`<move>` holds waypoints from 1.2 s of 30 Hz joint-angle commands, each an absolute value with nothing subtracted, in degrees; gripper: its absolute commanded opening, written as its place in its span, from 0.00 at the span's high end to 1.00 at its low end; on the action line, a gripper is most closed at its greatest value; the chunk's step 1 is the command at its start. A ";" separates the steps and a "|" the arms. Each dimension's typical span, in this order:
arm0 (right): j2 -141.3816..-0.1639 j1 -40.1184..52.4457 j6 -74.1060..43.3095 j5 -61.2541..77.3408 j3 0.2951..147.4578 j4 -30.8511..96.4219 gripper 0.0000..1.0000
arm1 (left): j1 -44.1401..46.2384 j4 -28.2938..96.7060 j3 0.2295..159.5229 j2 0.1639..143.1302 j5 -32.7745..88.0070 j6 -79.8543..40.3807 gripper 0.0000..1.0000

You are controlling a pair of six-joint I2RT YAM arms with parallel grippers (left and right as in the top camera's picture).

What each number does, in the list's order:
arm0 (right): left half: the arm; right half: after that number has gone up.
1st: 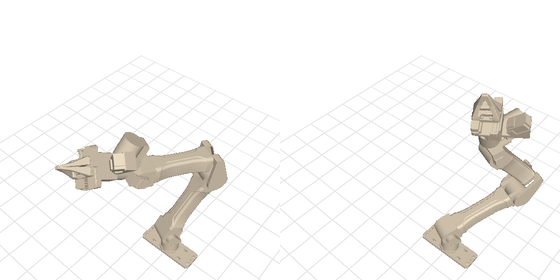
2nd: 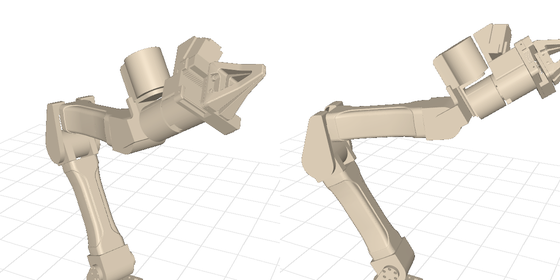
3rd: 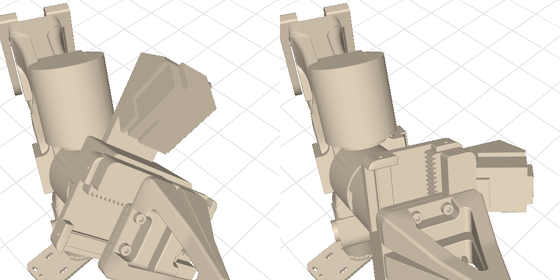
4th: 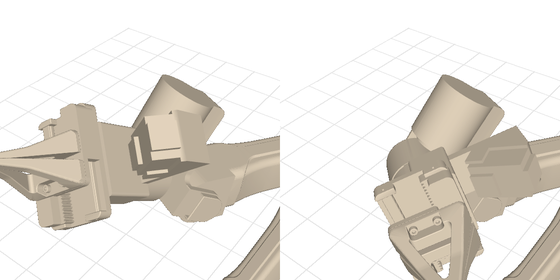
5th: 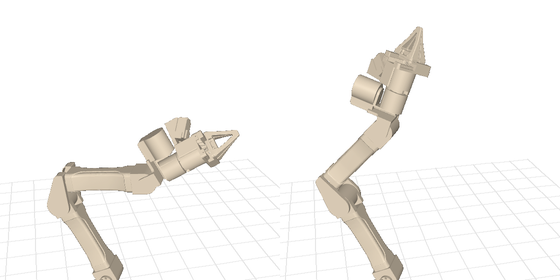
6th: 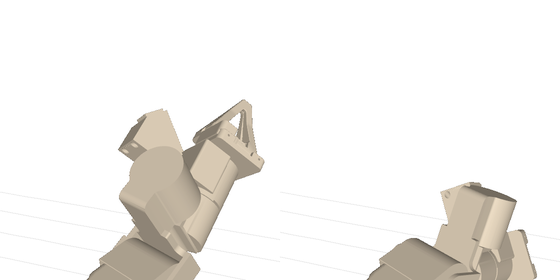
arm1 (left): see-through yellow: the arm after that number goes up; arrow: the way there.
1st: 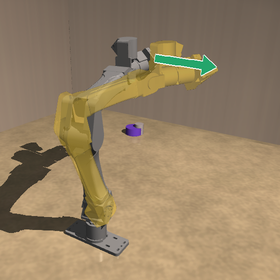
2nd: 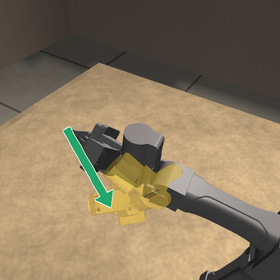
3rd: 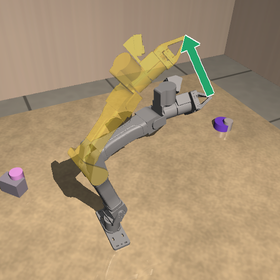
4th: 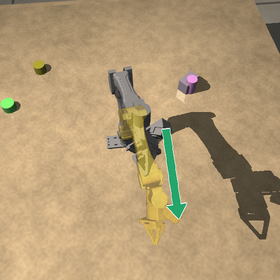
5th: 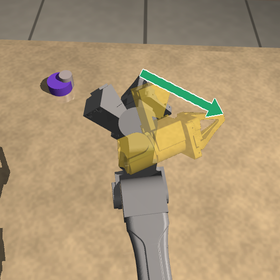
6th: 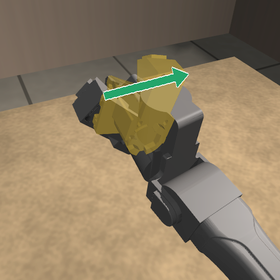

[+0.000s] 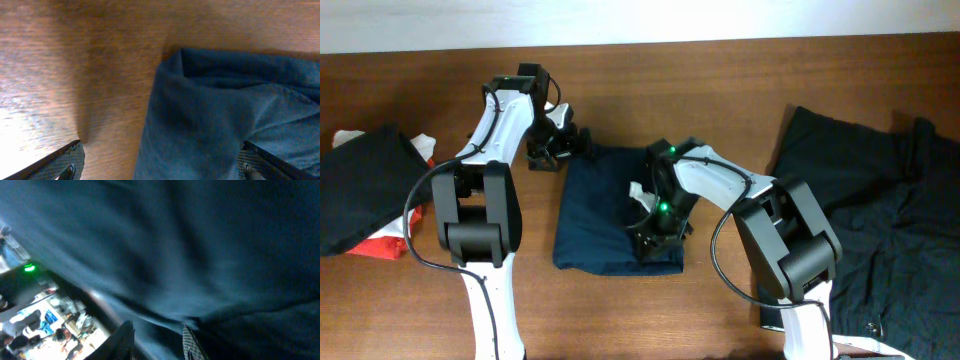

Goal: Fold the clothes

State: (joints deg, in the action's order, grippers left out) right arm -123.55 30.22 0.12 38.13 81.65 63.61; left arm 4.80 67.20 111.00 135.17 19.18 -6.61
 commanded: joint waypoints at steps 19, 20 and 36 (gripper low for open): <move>-123.20 13.43 -12.45 2.72 103.53 69.91 0.57 | 4.97 64.60 109.60 124.66 23.18 -0.36 0.03; -123.20 13.65 -12.45 2.74 104.75 71.05 0.56 | 4.99 61.34 109.60 124.57 23.18 -0.34 0.03; -123.13 14.66 -12.49 2.72 105.56 76.18 0.57 | 9.61 50.41 109.60 136.66 30.41 11.70 0.01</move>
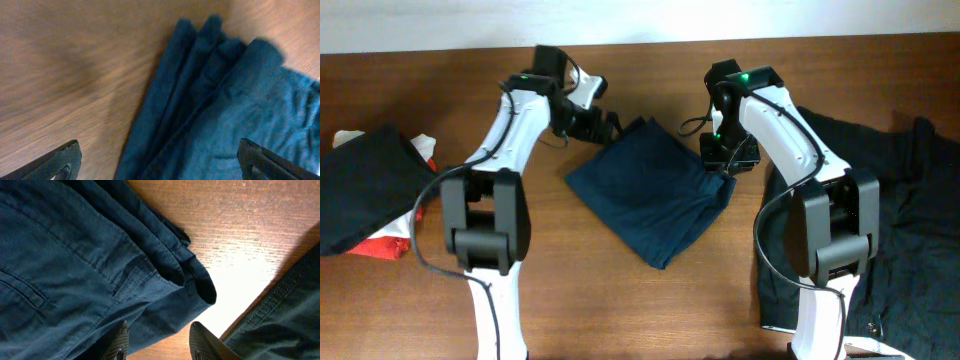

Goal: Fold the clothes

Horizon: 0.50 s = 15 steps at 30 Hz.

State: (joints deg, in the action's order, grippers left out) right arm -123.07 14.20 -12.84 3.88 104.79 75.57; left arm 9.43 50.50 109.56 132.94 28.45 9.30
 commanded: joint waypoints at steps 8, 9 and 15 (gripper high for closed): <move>-123.13 14.59 -12.49 2.70 105.56 76.73 0.56 | 10.24 58.06 109.60 142.69 41.60 11.88 0.53; -123.13 14.59 -12.49 2.70 105.56 76.79 0.56 | 10.31 58.72 109.60 143.46 41.60 11.90 0.60; -123.13 14.57 -12.47 1.37 105.56 77.69 0.57 | 10.35 59.37 109.60 144.00 43.77 11.88 0.99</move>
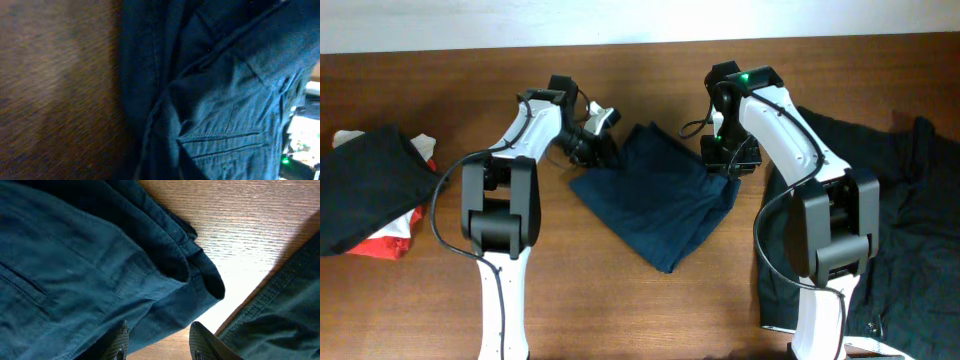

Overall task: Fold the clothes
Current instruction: 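Carry the folded shorts left with the left gripper onto the left stack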

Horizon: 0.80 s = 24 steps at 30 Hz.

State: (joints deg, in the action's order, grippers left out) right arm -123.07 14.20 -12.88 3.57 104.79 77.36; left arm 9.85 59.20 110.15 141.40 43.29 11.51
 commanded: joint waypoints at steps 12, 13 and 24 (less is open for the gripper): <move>-115.96 6.46 -12.45 -0.71 107.11 80.49 0.56 | -0.56 71.26 120.77 135.06 27.24 11.22 0.99; -114.76 5.28 -12.23 -0.69 107.11 80.84 0.56 | -2.31 71.85 121.82 132.66 26.24 11.18 0.99; -112.20 2.17 -9.85 -0.69 107.09 83.61 0.56 | -22.87 67.94 122.80 108.77 17.76 4.27 0.99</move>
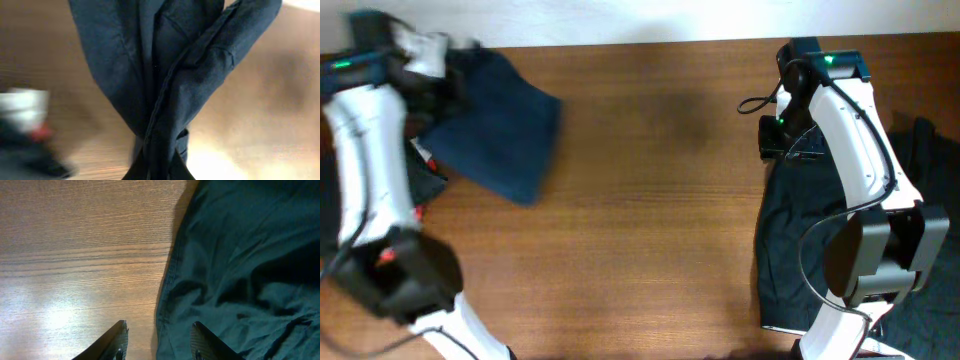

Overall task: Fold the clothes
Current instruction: 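Carry the folded shorts left with the left gripper onto the left stack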

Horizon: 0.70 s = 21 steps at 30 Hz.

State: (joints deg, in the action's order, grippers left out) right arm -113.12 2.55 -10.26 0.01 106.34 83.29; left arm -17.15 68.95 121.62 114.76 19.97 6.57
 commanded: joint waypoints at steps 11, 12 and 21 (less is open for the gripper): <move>-112.20 2.17 -9.87 -0.69 107.09 84.07 0.55 | -35.16 67.90 122.78 105.80 15.14 1.26 0.99; -112.20 2.17 -9.87 -0.69 107.09 84.09 0.56 | -35.33 67.85 122.78 105.80 15.14 1.26 0.99; -112.20 2.17 -9.87 -0.69 107.09 85.12 0.56 | -35.59 68.31 122.78 105.95 10.17 1.23 0.99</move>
